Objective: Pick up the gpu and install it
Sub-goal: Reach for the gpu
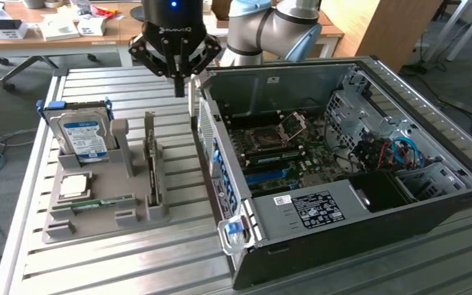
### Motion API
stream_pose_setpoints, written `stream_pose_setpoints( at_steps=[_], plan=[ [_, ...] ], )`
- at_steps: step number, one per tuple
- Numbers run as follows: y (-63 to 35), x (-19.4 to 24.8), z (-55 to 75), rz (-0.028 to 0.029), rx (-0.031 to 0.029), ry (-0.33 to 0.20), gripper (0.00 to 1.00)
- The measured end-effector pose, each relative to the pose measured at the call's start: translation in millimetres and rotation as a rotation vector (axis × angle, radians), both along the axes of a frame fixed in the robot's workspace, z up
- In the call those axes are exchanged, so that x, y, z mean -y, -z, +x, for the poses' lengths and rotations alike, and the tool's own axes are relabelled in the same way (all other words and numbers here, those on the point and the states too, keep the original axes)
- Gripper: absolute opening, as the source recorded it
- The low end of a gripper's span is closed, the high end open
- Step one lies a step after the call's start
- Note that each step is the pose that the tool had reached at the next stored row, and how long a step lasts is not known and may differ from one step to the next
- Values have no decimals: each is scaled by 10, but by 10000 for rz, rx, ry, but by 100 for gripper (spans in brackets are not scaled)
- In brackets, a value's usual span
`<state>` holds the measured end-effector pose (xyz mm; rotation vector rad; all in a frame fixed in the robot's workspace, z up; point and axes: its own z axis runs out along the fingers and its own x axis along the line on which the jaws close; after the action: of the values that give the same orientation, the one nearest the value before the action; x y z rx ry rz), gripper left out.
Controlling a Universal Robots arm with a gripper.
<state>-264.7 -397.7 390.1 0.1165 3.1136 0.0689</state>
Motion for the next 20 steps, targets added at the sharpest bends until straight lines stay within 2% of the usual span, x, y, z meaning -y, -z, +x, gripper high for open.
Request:
stream_pose_setpoints(
  at_steps=[9, 20],
  plan=[
    [15, -1, -290, 0, 0, -1, 11],
    [44, -2, -538, 0, -3, 0, 11]
  ],
)
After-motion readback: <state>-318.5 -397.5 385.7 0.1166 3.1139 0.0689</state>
